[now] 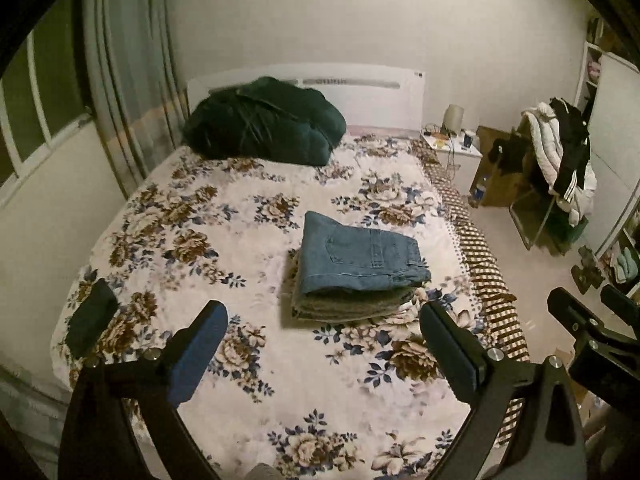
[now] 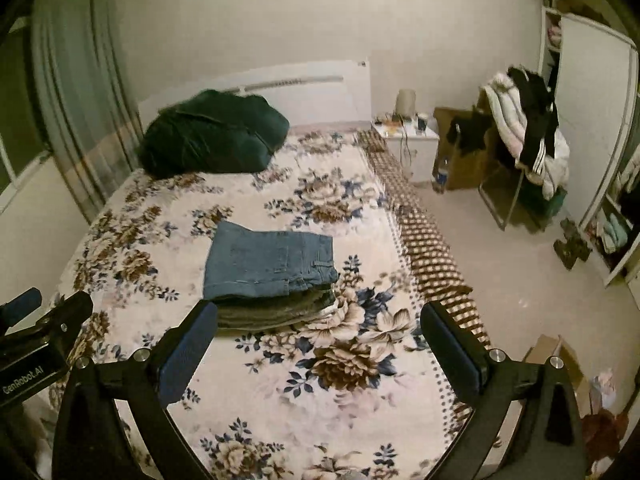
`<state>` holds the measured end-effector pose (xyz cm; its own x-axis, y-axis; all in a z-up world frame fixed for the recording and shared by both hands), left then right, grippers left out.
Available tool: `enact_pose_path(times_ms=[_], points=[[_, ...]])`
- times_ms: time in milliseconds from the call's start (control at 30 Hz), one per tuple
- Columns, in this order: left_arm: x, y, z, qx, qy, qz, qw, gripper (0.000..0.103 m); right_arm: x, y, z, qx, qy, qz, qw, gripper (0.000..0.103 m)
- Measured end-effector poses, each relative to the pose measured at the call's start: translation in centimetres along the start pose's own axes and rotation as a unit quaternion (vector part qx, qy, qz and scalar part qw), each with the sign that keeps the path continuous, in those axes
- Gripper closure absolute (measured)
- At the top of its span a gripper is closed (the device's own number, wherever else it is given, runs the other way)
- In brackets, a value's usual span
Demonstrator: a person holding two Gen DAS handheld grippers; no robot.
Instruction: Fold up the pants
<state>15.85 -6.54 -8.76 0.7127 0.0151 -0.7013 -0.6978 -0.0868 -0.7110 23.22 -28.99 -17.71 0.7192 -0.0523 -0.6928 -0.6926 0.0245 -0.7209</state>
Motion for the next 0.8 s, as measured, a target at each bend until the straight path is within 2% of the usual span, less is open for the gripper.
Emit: enact_pose_path(times_ms=[200,400,567,600,800], points=[[-5.0,1.2,-0.2,-0.003,0.002,-0.016,0.9999,0.005,-8.9,0.7,-0.1,-0.015,-0.006,-0.031,0.999,0.000],[-7.2,1.9,0.4,-0.004,0.008,-0.016,0.9998,0.005,-14.1,1.6,0.3,-0.016,-0.002,-0.038,0.999,0.000],[-7.9,2.1,1.0,-0.008,0.008,-0.018,0.9998,0.004,-15.9,2.0,0.7,-0.019,0.001,-0.035,0.999,0.000],[-8.2,2.2,1.0,-0.008,0.009,-0.021,0.9997,0.000,-15.7,1.9,0.8,-0.020,0.001,-0.036,0.999,0.000],[-9.0,2.6,1.3,-0.009,0.001,-0.032,0.9995,0.000,-15.8,1.7,1.0,-0.020,0.002,-0.037,0.999,0.000]])
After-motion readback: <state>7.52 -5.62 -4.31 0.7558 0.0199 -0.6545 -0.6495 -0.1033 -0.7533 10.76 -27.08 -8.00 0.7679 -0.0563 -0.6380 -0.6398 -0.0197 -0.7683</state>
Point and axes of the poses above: each gripper's, at about its wrist camera, not at the fingertips, and x roughly the way its jaws point, z to its left, y to its underside, the point moved 3 cm from there along x, roughly the way its jaws point, and after that the axes turned 3 degrees about -x, right-handed, at the moved point
